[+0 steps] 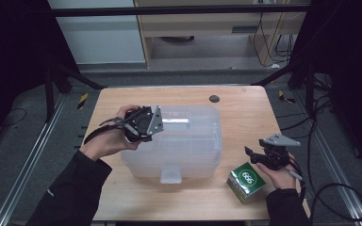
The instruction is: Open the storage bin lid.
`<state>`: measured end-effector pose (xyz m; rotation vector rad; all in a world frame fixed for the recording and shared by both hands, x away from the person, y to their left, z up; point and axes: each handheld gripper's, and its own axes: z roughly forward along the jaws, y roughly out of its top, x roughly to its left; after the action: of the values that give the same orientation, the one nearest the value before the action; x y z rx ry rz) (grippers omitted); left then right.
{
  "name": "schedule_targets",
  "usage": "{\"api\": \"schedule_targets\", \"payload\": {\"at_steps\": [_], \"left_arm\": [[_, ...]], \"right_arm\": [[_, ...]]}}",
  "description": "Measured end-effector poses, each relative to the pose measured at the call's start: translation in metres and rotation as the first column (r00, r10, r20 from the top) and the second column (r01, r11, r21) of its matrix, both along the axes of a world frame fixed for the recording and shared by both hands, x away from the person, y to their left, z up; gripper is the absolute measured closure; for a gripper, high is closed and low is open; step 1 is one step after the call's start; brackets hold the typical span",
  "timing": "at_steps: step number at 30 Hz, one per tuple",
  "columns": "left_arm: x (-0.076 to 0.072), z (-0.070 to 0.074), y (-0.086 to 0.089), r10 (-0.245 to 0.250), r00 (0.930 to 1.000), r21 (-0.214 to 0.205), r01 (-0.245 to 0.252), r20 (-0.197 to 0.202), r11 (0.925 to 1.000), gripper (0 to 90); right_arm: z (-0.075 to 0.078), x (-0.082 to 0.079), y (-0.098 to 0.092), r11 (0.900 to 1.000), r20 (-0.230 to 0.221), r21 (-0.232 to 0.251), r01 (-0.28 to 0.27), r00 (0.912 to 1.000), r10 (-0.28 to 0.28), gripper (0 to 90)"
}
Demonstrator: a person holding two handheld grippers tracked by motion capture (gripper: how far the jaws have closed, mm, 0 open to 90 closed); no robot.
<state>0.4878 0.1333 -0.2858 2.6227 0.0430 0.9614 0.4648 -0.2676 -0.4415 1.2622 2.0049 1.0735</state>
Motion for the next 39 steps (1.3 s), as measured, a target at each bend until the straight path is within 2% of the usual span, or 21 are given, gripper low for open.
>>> {"api": "schedule_targets", "payload": {"at_steps": [6,17,18,22,23,25,26,29,30,34,39], "left_arm": [[0.004,-0.005,-0.006,0.003,0.9996,0.046,-0.004,0.028,0.9989,58.0],[0.011,-0.012,-0.013,0.005,0.9993,0.105,-0.009,0.037,0.9945,67.4],[0.011,-0.009,-0.015,-0.001,0.9987,0.165,-0.008,0.052,0.9863,69.6],[0.010,-0.009,-0.019,0.005,0.9985,0.189,-0.015,0.054,0.9818,72.2],[0.009,-0.010,-0.019,0.013,0.9987,0.177,-0.021,0.049,0.9840,72.4],[0.009,-0.009,-0.019,-0.001,0.9984,0.193,-0.010,0.057,0.9812,72.9],[0.009,-0.010,-0.019,0.005,0.9985,0.181,-0.015,0.055,0.9833,73.1],[0.009,-0.009,-0.019,-0.002,0.9980,0.192,-0.010,0.063,0.9813,73.3],[0.009,-0.012,-0.020,-0.007,0.9977,0.146,-0.003,0.068,0.9893,73.4],[0.009,-0.013,-0.019,-0.015,0.9969,0.142,0.004,0.077,0.9899,73.6],[0.009,-0.012,-0.019,-0.016,0.9971,0.139,0.005,0.075,0.9903,73.6]], "right_arm": [[0.002,-0.001,-0.001,1.0000,0.000,0.007,-0.006,1.0000,0.006,38.2],[0.014,-0.006,0.001,0.9994,-0.007,0.021,-0.026,0.9996,0.026,46.3],[0.016,-0.008,0.001,0.9991,0.001,0.027,-0.034,0.9994,0.034,47.8],[0.021,-0.011,0.003,0.9984,0.003,0.031,-0.048,0.9988,0.048,51.2],[0.023,-0.012,0.004,0.9980,0.000,0.037,-0.052,0.9987,0.052,52.4],[0.026,-0.013,0.007,0.9970,0.004,0.038,-0.067,0.9978,0.067,55.3],[0.027,-0.013,0.008,0.9966,0.001,0.037,-0.073,0.9973,0.073,57.3],[0.030,-0.015,0.011,0.9951,-0.003,0.042,-0.090,0.9959,0.090,61.0],[0.033,-0.017,0.014,0.9933,-0.010,0.043,-0.107,0.9941,0.108,65.0],[0.037,-0.019,0.018,0.9901,-0.007,0.047,-0.133,0.9911,0.133,72.3],[0.039,-0.021,0.019,0.9855,-0.013,0.080,-0.150,0.9884,0.151,80.4]]}}
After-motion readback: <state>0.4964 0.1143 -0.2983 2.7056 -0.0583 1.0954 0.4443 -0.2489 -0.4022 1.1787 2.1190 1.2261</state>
